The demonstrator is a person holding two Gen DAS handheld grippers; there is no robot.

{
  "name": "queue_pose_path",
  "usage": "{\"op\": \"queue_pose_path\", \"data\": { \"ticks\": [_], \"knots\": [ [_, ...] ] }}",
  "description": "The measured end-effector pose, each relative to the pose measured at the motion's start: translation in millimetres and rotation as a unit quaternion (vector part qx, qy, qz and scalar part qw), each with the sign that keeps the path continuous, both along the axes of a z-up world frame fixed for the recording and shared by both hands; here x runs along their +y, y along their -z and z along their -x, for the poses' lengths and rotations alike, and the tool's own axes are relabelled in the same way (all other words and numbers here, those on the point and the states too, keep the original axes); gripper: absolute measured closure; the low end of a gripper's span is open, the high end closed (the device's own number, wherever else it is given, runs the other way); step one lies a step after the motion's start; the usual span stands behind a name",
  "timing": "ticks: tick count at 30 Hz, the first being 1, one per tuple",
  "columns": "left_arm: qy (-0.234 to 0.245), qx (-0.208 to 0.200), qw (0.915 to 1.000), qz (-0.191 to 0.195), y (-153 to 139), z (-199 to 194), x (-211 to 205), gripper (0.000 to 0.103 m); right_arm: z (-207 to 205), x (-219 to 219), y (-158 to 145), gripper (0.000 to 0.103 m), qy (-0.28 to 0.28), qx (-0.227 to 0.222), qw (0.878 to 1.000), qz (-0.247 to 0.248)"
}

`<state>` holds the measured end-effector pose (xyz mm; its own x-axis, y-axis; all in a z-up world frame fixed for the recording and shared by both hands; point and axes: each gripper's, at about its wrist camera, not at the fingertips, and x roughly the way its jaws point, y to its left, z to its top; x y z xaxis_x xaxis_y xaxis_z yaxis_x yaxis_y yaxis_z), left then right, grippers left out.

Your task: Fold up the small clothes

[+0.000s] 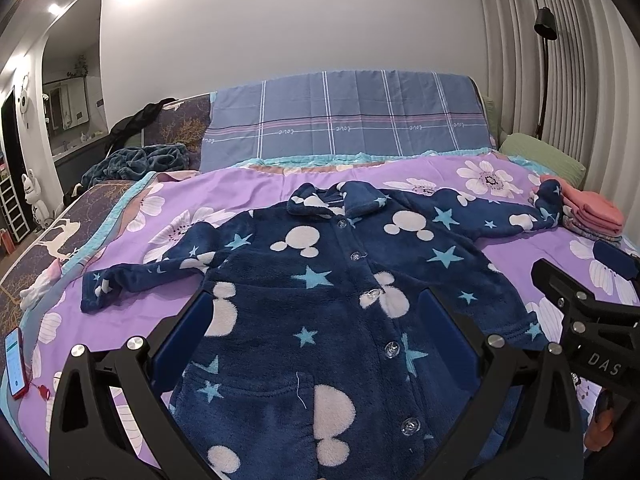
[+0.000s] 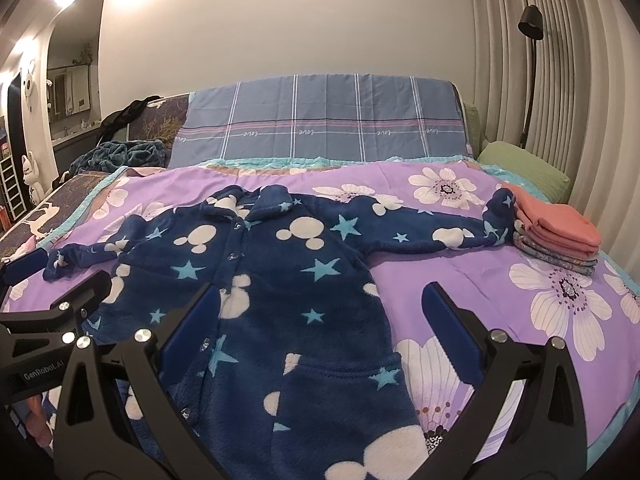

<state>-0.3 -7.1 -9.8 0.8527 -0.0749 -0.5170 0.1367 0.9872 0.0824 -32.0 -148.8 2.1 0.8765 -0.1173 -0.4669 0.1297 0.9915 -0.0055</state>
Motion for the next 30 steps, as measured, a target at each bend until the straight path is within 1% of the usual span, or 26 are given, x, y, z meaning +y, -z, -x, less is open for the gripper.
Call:
{"op": "queue_pose_path", "data": {
  "ticks": [10, 13, 17, 22, 25, 30],
  "knots": [
    [-0.002, 0.003, 1.0, 0.004, -1, 0, 4, 0.001, -1, -3, 0, 0.002, 0.003, -0.004, 1.0, 0.002],
    [-0.011, -0.006, 0.9999, 0.0, -2, -1, 8, 0.001, 2, -4, -2, 0.002, 0.005, -0.011, 1.0, 0.002],
    [-0.002, 0.007, 0.9998, 0.018, 2, -4, 11, 0.001, 1, -4, -1, 0.002, 0.007, -0.013, 1.0, 0.005],
    [0.003, 0.005, 0.9997, 0.024, 4, -3, 10, 0.001, 1, -3, 1, 0.002, 0.008, -0.021, 1.0, 0.009],
    [0.008, 0.008, 0.9994, 0.032, 6, -2, 10, 0.001, -1, -2, 2, 0.002, 0.007, -0.016, 1.0, 0.011],
    [0.01, 0.012, 0.9992, 0.036, 7, -2, 9, 0.001, -7, -3, 6, 0.002, -0.003, 0.007, 1.0, -0.006]
  ]
}}
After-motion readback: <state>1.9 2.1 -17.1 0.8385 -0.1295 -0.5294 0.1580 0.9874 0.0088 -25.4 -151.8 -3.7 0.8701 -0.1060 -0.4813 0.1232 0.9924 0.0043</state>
